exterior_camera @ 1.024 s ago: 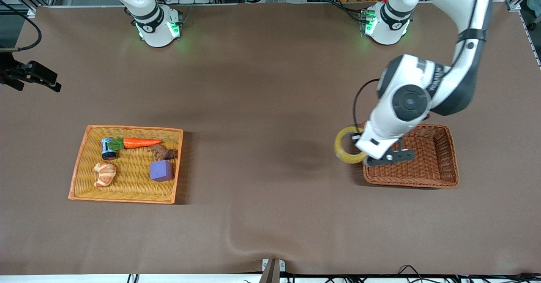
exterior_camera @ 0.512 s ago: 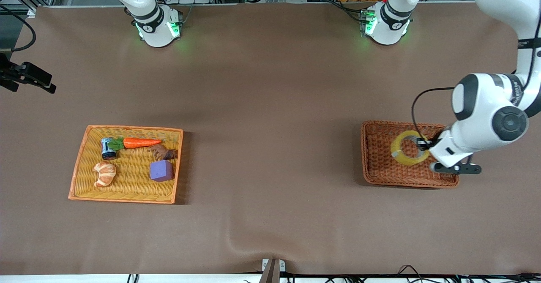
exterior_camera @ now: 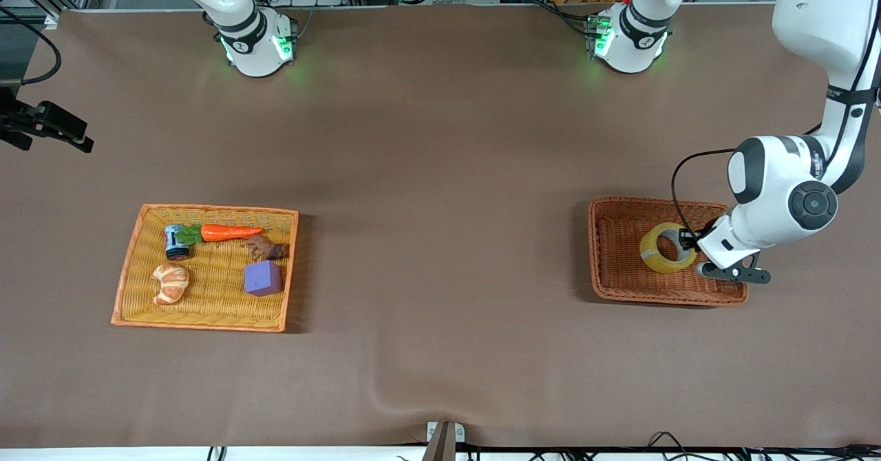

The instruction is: Transfer tape with both arms

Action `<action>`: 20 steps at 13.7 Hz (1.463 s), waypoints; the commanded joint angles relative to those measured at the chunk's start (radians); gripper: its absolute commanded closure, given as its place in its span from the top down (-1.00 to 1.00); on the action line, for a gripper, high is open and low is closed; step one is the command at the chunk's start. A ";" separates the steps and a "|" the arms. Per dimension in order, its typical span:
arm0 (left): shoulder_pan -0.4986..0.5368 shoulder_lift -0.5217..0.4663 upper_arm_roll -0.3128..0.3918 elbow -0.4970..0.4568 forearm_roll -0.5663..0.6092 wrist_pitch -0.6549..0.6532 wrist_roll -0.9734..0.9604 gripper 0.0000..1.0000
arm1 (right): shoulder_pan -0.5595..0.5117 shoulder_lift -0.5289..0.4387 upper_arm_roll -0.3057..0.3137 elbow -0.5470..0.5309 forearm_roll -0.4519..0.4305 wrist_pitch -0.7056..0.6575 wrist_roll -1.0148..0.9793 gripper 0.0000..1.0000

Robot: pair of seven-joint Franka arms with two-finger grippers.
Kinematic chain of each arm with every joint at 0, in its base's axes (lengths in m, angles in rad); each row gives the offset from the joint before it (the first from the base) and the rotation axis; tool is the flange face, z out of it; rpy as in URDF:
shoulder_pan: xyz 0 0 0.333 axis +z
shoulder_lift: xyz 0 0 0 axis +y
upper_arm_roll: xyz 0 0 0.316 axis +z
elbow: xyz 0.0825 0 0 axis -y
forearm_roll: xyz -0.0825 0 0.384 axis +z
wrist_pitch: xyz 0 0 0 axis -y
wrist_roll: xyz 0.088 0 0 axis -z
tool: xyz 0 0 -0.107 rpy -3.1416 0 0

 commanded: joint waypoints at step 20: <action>-0.006 -0.383 -0.082 0.366 -0.065 -0.656 -0.222 1.00 | -0.007 0.017 0.009 0.018 0.001 -0.002 -0.013 1.00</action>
